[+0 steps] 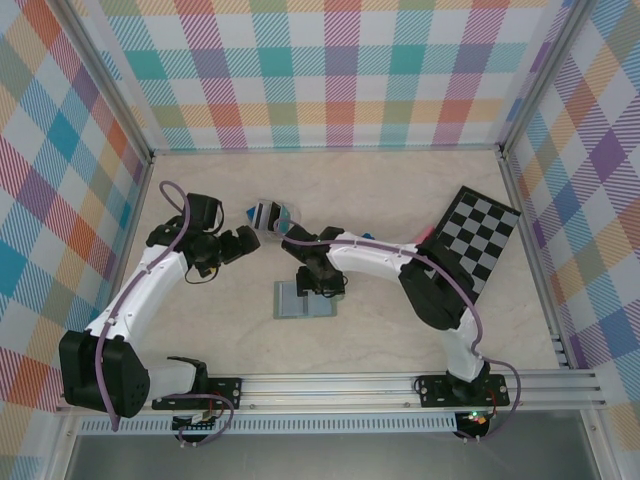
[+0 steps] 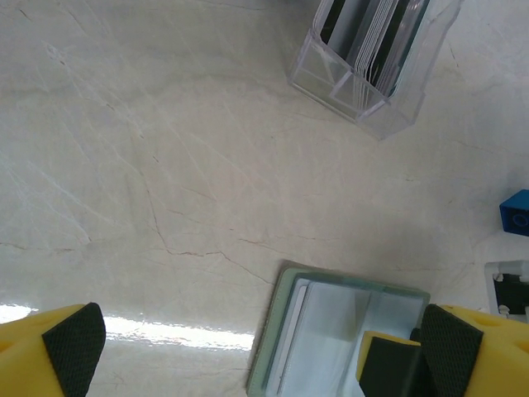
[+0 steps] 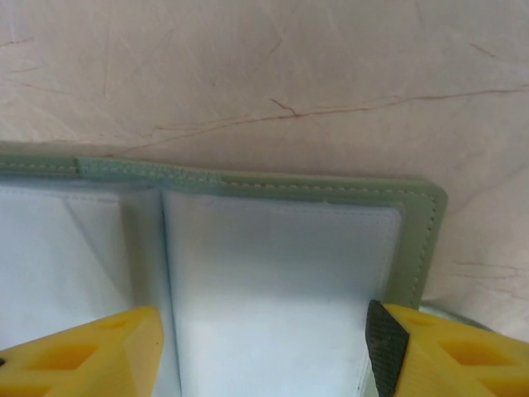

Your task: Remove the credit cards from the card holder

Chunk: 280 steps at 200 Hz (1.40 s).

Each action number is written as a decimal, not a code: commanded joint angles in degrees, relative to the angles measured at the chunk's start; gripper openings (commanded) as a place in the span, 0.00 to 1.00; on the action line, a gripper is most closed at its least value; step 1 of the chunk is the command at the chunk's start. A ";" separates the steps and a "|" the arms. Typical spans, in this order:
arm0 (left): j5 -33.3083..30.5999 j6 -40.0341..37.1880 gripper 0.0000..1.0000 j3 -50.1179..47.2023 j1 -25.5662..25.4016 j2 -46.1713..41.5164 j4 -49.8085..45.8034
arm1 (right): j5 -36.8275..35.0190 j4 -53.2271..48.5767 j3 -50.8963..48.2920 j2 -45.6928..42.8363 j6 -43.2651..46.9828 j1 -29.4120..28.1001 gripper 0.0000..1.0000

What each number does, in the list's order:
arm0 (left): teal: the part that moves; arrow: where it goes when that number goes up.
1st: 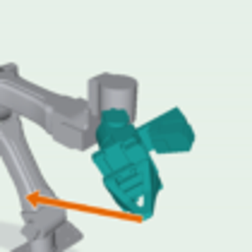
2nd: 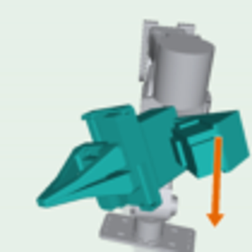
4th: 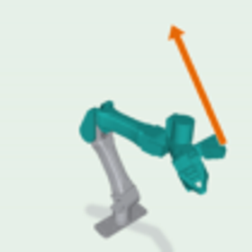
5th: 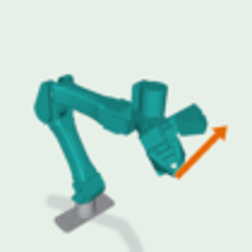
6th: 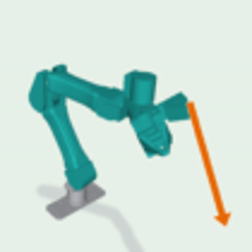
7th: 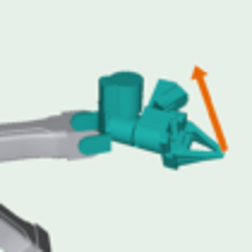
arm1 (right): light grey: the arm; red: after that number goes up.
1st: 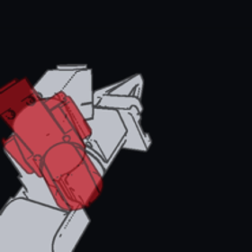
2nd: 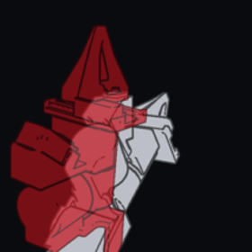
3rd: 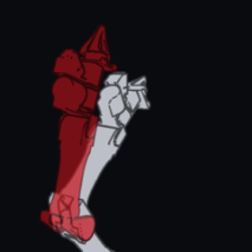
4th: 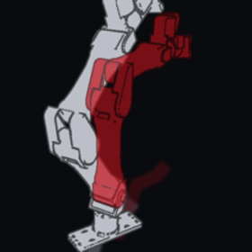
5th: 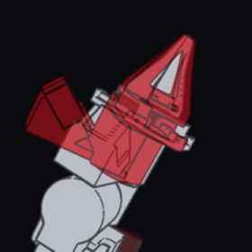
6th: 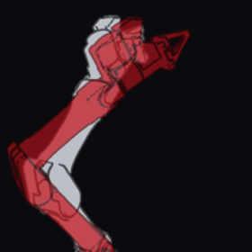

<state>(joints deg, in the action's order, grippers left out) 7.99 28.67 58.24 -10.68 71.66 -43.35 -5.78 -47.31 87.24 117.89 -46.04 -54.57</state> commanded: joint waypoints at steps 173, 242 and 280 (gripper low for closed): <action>8.07 2.72 0.98 -12.98 0.91 -1.58 3.52 | -1.72 -6.04 5.48 5.41 1.37 0.21 0.51; 13.71 5.84 0.94 -16.64 0.83 0.05 8.67 | -3.89 -5.60 5.48 4.64 3.07 1.12 0.18; 18.68 8.27 0.79 -18.15 -0.06 2.24 13.74 | -4.88 -4.87 4.97 3.91 4.65 2.17 0.12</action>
<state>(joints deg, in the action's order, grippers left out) 21.67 34.85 41.45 -10.68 72.34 -33.95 -8.67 -52.38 91.88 121.58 -42.85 -53.63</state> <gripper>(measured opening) 0.842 0.129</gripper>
